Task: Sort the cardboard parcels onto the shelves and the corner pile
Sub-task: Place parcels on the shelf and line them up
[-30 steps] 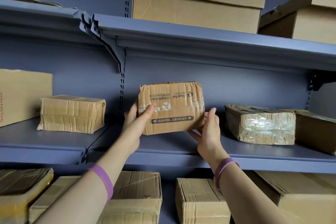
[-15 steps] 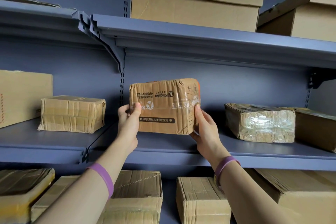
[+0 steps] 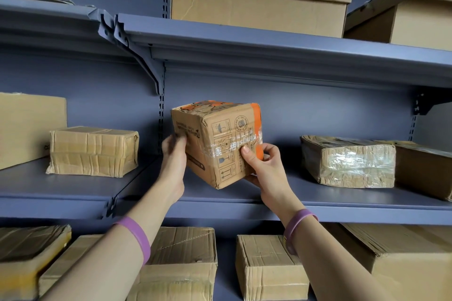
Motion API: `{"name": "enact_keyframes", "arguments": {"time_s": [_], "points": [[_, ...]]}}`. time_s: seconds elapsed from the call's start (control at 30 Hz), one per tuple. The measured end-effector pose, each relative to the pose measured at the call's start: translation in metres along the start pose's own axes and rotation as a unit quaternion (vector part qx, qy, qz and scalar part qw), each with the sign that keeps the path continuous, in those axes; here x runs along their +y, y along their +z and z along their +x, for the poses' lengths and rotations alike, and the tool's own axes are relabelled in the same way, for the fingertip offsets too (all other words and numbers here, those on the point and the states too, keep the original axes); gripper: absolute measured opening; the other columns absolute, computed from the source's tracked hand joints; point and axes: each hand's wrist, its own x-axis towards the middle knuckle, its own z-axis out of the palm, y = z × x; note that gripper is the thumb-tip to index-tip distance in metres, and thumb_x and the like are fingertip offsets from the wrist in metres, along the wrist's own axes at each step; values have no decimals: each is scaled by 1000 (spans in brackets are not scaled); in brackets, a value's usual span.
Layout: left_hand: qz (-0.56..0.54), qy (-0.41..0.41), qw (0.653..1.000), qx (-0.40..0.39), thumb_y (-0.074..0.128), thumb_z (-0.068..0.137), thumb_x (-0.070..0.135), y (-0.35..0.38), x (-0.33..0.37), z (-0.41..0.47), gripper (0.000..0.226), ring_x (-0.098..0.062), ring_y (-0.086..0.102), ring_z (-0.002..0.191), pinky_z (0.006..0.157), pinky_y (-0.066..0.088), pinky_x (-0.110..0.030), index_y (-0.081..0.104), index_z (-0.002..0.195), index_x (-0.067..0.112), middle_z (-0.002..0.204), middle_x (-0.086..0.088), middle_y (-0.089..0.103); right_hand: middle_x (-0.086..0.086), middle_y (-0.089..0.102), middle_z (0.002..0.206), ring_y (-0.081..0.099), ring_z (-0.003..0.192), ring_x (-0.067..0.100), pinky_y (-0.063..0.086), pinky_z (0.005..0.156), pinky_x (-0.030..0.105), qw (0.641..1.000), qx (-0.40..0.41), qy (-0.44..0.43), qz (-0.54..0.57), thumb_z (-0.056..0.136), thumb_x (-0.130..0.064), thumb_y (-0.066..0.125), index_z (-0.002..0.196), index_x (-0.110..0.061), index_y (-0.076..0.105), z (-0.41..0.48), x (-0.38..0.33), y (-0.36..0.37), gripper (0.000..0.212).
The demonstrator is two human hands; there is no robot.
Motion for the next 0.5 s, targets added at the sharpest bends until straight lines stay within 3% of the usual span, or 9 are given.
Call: {"name": "enact_keyframes", "arguments": {"time_s": [0.13, 0.23, 0.3, 0.37, 0.43, 0.5], "points": [[38, 6, 999, -23, 61, 59, 83, -1, 4, -6, 87, -15, 26, 145, 120, 21, -51, 41, 139, 55, 155, 7, 25, 9, 70, 110, 73, 92, 17, 59, 69, 29, 999, 27, -8, 29, 75, -38, 75, 119, -11, 44, 2, 1, -1, 60], [24, 49, 994, -97, 67, 65, 78, 4, 5, -14, 85, -2, 40, 129, 114, 25, -36, 37, 138, 46, 133, 19, 46, 9, 69, 111, 73, 94, 18, 60, 68, 30, 998, 55, -17, 34, 76, -35, 76, 117, -9, 44, 4, 3, -1, 58], [54, 68, 985, -147, 65, 63, 82, 5, 4, -18, 83, 5, 42, 125, 108, 28, -30, 39, 132, 43, 135, 20, 48, 9, 69, 110, 73, 94, 18, 59, 66, 29, 997, 62, -28, 27, 82, -27, 76, 115, -9, 44, 4, 6, -1, 49], [96, 71, 975, -189, 63, 57, 90, 5, 1, -17, 88, -2, 41, 133, 116, 28, -35, 45, 132, 48, 145, 13, 43, 10, 69, 110, 73, 93, 18, 59, 66, 28, 997, 66, -32, 18, 84, -24, 75, 110, -11, 44, 5, 7, -1, 43], [128, 69, 969, -202, 67, 57, 87, 4, 2, -17, 75, -3, 43, 132, 117, 31, -38, 48, 125, 60, 145, 10, 40, 12, 69, 110, 73, 92, 18, 59, 66, 29, 998, 58, -34, 18, 86, -22, 73, 107, -12, 43, 6, 7, -1, 38], [132, 70, 971, -189, 75, 53, 79, 5, 3, -16, 79, -5, 49, 127, 113, 37, -37, 47, 124, 61, 143, 9, 42, 15, 68, 111, 73, 92, 21, 61, 69, 31, 998, 43, -41, 9, 88, -19, 72, 104, -11, 45, 5, 8, -1, 33]]}}
